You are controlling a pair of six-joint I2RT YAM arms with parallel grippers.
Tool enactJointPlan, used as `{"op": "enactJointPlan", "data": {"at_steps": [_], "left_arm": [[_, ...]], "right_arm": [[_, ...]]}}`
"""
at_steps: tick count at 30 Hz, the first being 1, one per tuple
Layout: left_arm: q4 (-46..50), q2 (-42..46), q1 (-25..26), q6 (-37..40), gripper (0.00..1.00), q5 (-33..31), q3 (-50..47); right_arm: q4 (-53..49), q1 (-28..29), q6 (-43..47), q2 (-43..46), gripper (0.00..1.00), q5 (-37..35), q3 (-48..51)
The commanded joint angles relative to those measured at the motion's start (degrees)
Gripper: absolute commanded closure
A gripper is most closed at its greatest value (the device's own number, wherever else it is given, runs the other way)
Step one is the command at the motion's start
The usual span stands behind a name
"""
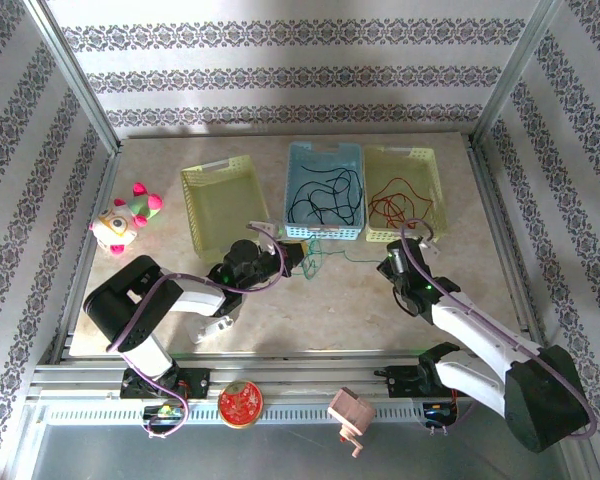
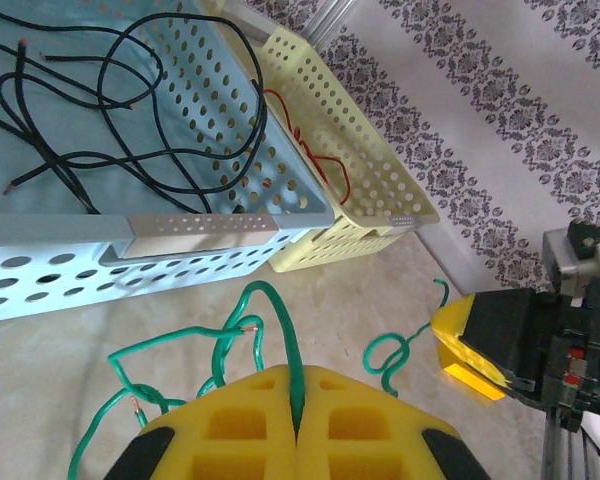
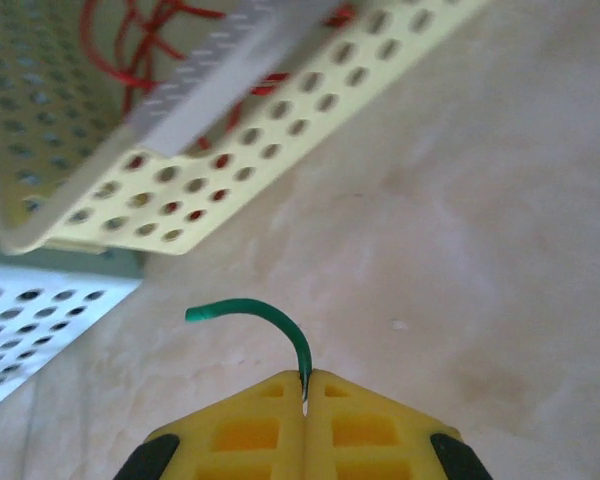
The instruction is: Untangle the cables
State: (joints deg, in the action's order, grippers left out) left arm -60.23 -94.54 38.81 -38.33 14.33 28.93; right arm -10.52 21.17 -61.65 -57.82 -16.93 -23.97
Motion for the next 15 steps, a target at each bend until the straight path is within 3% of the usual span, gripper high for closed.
{"op": "enactJointPlan", "data": {"at_steps": [1,4,6,8,15], "left_arm": [[-5.78,0.95,-2.12,-1.14,1.00,0.56,-1.33],[-2.76,0.89,-2.11,0.62,1.00,2.12,-0.44],[-0.88,0.85,-2.14,1.74,1.00,3.10,0.22],[-0.46,0.46,-2.07,2.42,1.00,4.22,0.64],[-0.41,-1.38,-1.96,2.99,1.00,5.64,1.20]], "right_arm": [[-3.94,-4.08,-4.53,1.37,1.00,0.89,3.39],[-2.91,-6.07,-5.15,3.76,0.97,2.23,5.57],[-1.48,-6.39,-3.20,5.50,0.69,2.95,5.64],[1.18,-6.38,1.82,6.83,0.54,5.32,4.82],[6.39,-3.37,19.47,8.65,0.47,13.96,-1.73]]}}
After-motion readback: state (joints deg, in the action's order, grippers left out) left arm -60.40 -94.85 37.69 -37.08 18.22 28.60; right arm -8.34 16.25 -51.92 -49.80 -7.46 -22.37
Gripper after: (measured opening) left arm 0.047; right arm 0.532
